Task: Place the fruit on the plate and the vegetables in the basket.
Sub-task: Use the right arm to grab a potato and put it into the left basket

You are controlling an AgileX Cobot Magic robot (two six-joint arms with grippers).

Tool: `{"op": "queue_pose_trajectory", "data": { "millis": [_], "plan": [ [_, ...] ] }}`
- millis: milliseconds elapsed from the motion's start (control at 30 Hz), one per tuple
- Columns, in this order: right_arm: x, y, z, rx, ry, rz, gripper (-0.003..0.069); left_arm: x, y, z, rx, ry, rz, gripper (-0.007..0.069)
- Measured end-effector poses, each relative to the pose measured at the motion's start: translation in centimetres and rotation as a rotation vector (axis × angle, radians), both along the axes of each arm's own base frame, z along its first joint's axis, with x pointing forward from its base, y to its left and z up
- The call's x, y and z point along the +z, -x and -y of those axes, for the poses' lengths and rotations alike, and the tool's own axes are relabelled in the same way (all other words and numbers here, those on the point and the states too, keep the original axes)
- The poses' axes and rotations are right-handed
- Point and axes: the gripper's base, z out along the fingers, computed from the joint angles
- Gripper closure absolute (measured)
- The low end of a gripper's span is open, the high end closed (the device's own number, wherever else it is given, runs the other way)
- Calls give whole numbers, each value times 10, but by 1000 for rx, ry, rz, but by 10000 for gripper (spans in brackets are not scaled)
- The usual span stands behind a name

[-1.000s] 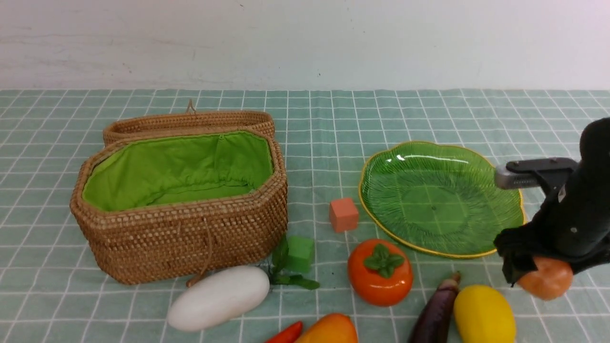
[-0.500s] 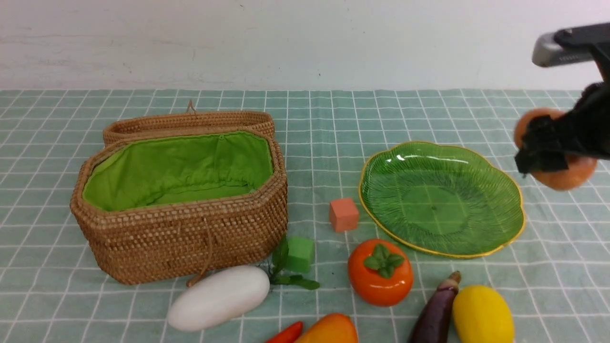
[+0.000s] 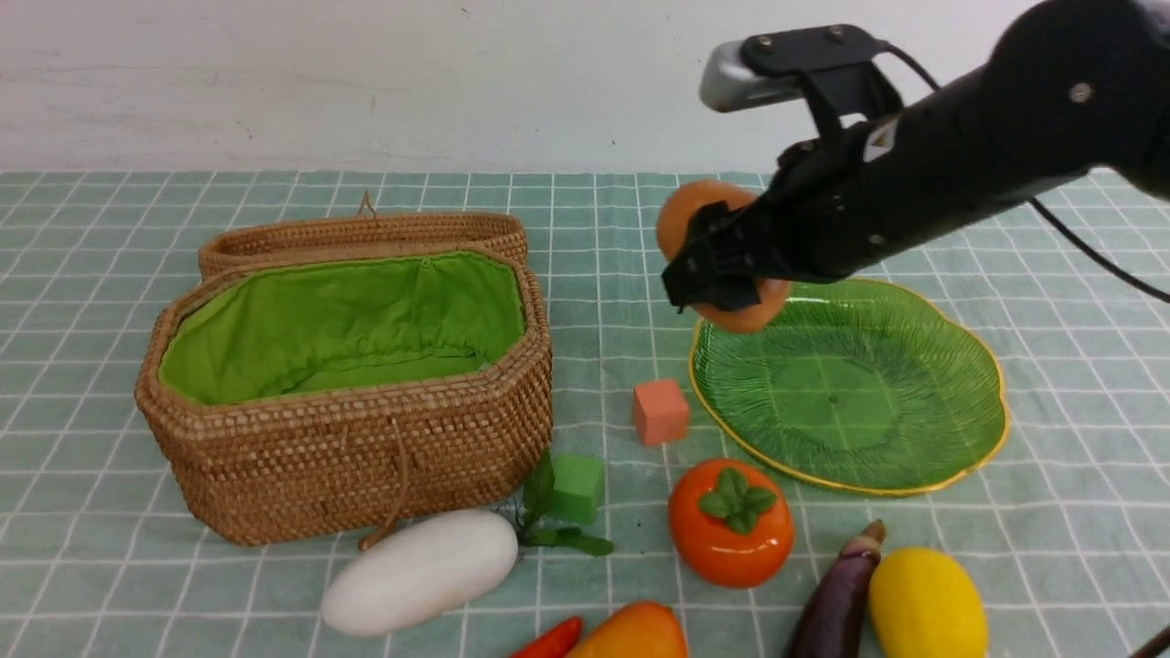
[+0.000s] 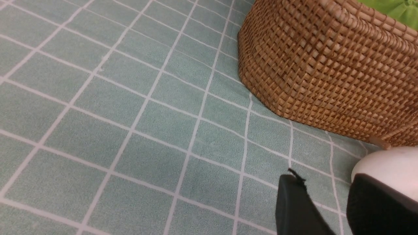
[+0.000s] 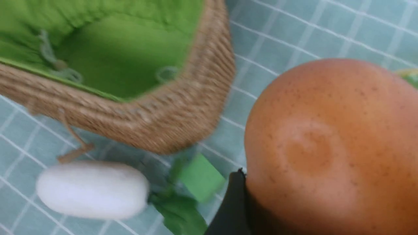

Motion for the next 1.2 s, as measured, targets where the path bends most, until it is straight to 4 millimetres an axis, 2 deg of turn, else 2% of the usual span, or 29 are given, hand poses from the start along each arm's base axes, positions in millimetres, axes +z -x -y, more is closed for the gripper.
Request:
{"op": "queue_pose_trajectory", "data": {
  "millis": [133, 300, 733, 1000, 1100, 1167, 1200],
  "plan": [
    [6, -11, -25, 38, -28, 40, 33, 0, 0, 0, 0, 0, 0, 386],
    [9, -16, -47, 75, -51, 56, 33, 0, 0, 0, 0, 0, 0, 386],
    [15, -19, -54, 59, -116, 101, 33, 0, 0, 0, 0, 0, 0, 386],
    [23, -32, -72, 130, -196, 109, 33, 0, 0, 0, 0, 0, 0, 386],
    [18, -45, -85, 148, -229, 90, 33, 0, 0, 0, 0, 0, 0, 386],
    [10, -53, -91, 149, -238, 73, 33, 0, 0, 0, 0, 0, 0, 386],
    [-1, -62, -98, 146, -256, 52, 33, 0, 0, 0, 0, 0, 0, 386]
  ]
}}
